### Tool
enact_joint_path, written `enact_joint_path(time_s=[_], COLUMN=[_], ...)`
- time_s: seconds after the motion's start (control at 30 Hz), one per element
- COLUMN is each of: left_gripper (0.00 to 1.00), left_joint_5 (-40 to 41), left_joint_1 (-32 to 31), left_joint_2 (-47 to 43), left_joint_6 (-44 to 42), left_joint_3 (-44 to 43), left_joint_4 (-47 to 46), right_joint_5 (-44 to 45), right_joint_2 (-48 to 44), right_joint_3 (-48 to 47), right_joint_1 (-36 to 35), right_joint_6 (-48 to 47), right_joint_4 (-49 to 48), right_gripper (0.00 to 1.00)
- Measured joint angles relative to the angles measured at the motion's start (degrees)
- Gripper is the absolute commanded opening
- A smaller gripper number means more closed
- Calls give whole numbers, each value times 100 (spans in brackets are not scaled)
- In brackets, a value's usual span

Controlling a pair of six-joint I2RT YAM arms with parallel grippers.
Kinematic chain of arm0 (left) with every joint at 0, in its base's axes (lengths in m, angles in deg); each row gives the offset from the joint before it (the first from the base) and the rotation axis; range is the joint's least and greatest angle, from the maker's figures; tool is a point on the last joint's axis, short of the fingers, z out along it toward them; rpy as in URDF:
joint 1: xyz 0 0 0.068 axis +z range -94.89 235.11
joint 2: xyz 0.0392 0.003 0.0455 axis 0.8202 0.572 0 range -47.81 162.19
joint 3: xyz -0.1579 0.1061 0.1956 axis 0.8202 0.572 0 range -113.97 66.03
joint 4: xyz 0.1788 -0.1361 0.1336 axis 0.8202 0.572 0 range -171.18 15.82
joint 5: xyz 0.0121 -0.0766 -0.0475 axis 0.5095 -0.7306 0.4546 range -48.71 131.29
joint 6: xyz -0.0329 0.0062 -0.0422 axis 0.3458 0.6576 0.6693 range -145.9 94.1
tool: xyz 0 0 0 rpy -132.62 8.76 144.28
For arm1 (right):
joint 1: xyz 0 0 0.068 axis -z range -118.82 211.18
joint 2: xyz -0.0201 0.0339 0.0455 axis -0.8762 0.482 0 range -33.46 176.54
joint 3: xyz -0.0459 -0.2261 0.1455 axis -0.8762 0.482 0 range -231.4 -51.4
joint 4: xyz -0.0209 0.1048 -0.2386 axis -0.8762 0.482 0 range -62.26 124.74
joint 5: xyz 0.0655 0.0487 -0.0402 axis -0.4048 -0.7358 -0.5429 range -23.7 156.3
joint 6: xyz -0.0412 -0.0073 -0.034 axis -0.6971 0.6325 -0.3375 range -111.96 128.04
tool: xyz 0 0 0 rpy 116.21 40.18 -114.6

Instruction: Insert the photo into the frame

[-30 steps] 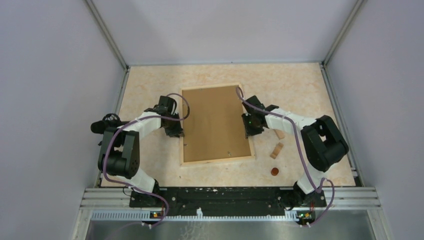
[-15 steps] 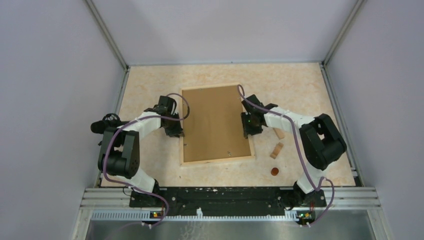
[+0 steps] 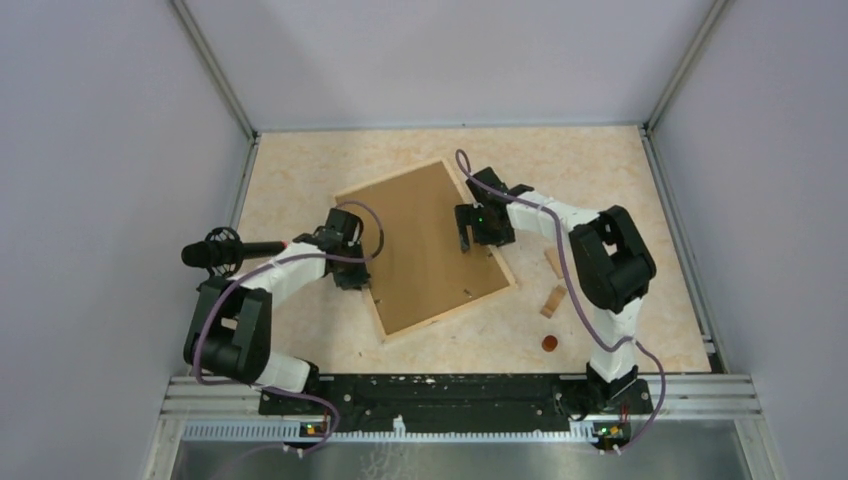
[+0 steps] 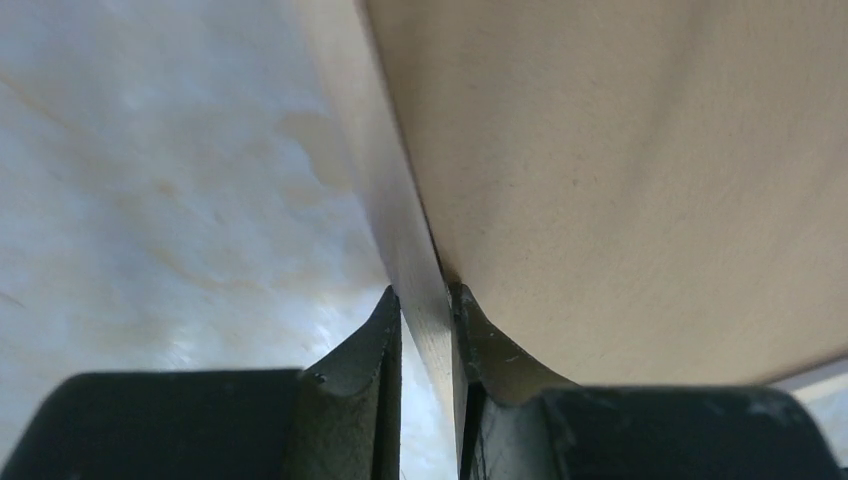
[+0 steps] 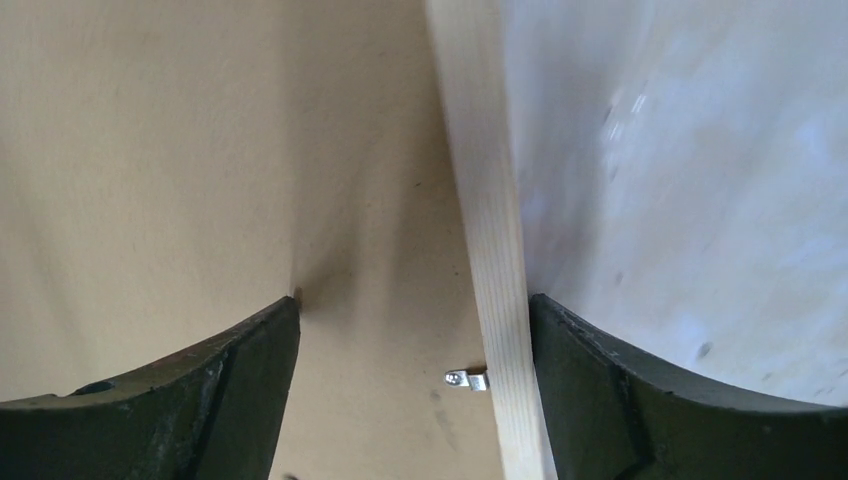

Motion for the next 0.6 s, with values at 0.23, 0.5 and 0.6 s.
enact_joint_path(time_s=[0.23,0.5,0.6], left_gripper=[0,12,32], left_joint_5=[522,258,-149], left_joint_1=[-1320,-2889,-3217], left_joint_2=[-483,-457,-168], left_joint_6=[1405,2002,1759], left_joint_3=[354,175,-57], left_joint_4=[297,444,398], right_joint_5=[334,212,472], right_joint_2=[1152,2334,2133], right_joint_3=[-1639,-3960,-4142], right_joint_1=[153,164,90], right_joint_6=[-205,-234,-20], right_joint_4=[-52,719,1051], right_gripper=[90,94,94])
